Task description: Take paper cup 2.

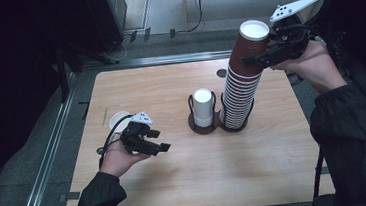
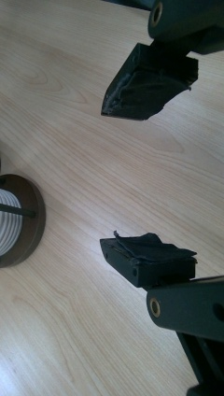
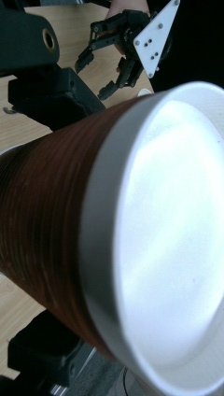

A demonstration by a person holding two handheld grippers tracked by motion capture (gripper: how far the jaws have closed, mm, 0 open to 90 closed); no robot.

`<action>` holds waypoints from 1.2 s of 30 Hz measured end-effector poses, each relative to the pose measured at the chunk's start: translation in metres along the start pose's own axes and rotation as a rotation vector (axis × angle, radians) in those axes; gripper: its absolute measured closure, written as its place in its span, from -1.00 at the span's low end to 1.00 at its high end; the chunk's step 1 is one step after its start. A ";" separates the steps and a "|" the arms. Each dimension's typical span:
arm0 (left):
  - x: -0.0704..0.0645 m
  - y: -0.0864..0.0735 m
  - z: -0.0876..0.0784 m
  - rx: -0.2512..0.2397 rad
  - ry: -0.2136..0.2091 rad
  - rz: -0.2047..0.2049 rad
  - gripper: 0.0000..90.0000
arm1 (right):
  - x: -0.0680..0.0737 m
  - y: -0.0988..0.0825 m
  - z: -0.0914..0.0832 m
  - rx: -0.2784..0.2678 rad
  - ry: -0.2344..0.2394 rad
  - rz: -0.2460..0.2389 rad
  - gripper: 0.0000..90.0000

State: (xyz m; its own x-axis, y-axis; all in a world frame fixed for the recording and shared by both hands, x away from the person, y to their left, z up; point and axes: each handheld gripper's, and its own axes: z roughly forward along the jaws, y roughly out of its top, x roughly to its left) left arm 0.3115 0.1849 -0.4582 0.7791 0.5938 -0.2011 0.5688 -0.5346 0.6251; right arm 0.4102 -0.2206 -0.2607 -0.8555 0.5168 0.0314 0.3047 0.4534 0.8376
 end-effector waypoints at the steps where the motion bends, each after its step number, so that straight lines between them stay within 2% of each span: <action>1: 0.000 0.000 0.000 0.000 0.000 0.000 -0.32 | 0.000 0.000 0.000 0.001 -0.001 -0.004 -0.67; 21: 0.000 -0.002 0.001 0.012 -0.003 -0.003 -0.31 | 0.003 0.010 -0.004 0.030 -0.016 -0.024 -0.62; 27: 0.000 -0.001 0.001 0.010 -0.007 -0.004 -0.32 | 0.003 0.018 -0.014 -0.023 -0.014 -0.024 -0.59; 32: 0.000 -0.001 0.001 0.016 -0.007 0.002 -0.32 | 0.006 0.030 -0.023 -0.031 -0.021 -0.029 -0.59; 36: 0.000 -0.002 0.001 0.016 -0.007 0.000 -0.32 | 0.011 0.040 -0.032 -0.052 -0.033 -0.056 -0.59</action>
State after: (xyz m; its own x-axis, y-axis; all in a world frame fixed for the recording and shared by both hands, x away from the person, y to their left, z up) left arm 0.3110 0.1857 -0.4601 0.7809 0.5898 -0.2059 0.5726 -0.5440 0.6134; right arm 0.3992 -0.2199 -0.2094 -0.8561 0.5157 -0.0330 0.2344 0.4445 0.8645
